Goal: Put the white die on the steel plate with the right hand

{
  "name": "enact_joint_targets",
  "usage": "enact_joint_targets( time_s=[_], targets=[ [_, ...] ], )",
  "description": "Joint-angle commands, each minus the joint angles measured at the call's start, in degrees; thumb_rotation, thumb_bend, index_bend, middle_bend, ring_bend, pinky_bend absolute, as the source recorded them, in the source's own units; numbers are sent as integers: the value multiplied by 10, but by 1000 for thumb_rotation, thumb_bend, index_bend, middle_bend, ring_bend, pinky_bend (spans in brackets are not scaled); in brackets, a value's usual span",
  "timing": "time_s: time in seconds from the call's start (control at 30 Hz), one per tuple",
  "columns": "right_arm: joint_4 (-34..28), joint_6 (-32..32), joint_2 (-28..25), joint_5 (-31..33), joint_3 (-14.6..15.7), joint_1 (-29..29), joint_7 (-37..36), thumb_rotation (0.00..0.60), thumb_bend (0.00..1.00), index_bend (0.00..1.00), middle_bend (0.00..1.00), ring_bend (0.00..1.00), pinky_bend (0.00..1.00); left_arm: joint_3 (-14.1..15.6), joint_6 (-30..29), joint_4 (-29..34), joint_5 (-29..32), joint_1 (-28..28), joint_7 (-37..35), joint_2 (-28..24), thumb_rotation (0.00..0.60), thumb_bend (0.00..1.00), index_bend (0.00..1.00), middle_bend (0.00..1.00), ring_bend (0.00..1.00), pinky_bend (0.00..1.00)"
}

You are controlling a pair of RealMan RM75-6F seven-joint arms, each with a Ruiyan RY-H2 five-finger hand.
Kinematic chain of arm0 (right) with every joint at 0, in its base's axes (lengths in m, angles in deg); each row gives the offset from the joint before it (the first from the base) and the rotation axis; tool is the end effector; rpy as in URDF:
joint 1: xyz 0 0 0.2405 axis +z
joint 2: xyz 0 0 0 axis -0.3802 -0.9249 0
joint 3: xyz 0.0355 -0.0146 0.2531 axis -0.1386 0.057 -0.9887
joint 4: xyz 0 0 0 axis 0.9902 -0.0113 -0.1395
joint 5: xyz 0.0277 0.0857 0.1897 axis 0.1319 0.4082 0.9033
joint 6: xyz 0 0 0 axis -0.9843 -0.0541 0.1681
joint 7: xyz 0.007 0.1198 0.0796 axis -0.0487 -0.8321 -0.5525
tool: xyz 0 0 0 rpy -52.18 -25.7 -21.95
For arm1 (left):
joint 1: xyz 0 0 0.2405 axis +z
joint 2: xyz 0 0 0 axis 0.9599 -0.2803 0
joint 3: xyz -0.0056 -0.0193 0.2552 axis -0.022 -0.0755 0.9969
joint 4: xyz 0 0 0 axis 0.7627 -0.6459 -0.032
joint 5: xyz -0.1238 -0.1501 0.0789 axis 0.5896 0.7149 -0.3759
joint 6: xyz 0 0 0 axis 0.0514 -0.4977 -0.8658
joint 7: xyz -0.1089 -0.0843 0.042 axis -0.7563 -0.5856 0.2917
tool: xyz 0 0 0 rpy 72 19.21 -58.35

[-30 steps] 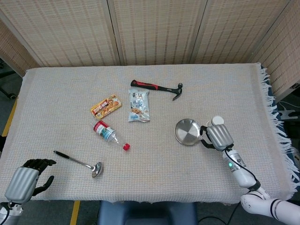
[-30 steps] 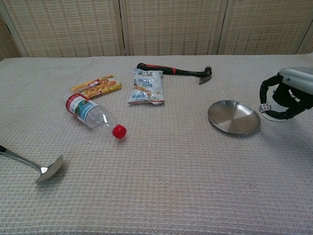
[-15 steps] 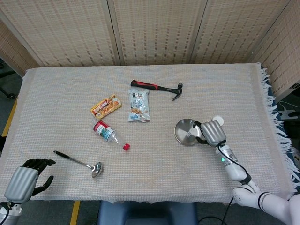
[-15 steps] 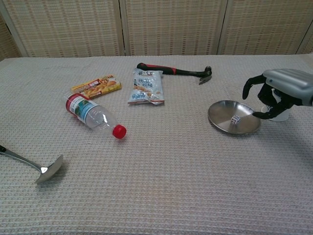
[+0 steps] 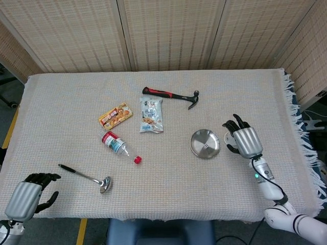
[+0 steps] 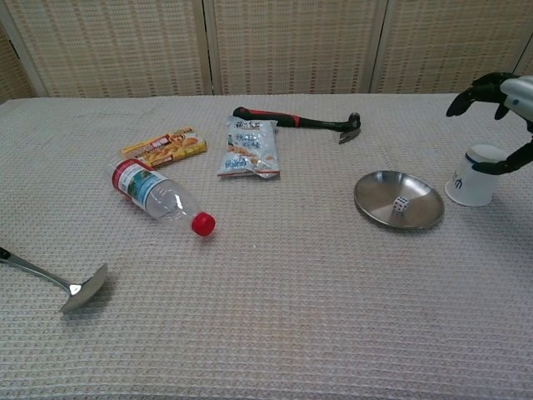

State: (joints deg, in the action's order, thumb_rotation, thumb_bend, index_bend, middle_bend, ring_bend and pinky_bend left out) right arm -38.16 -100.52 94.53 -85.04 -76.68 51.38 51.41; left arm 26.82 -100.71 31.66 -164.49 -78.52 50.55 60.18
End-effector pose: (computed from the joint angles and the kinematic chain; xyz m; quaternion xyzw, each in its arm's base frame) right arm -0.2689 -0.3363 0.0585 0.6867 -0.3005 0.3823 0.5404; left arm -0.2782 0.1560 0.1347 -0.6639 -0.3489 -0.4025 0.5248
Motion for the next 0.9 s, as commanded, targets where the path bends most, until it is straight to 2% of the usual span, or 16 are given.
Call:
enact_joint_targets(
  time_s=[0.03, 0.27, 0.6, 0.9],
  targets=[
    [1, 17, -9, 25, -3, -9, 12, 600, 67, 243, 216, 45, 298, 0, 0, 0, 0, 0, 1, 0, 600, 336, 350, 407, 357, 372],
    [64, 63, 15, 55, -6, -5, -7, 600, 67, 238, 217, 45, 300, 1, 3, 0, 1, 0, 4, 0, 600, 335, 358, 416, 357, 372],
    [184, 88, 80, 36, 2, 15, -77, 600, 67, 279, 216, 65, 364, 1, 4, 1, 1, -1, 5, 0, 600, 336, 358, 424, 357, 373],
    [250, 93, 117, 17, 11, 23, -122, 600, 67, 313, 220, 104, 422, 1, 4, 1, 1, -1, 3, 0, 600, 336, 358, 425, 357, 373]
  ],
)
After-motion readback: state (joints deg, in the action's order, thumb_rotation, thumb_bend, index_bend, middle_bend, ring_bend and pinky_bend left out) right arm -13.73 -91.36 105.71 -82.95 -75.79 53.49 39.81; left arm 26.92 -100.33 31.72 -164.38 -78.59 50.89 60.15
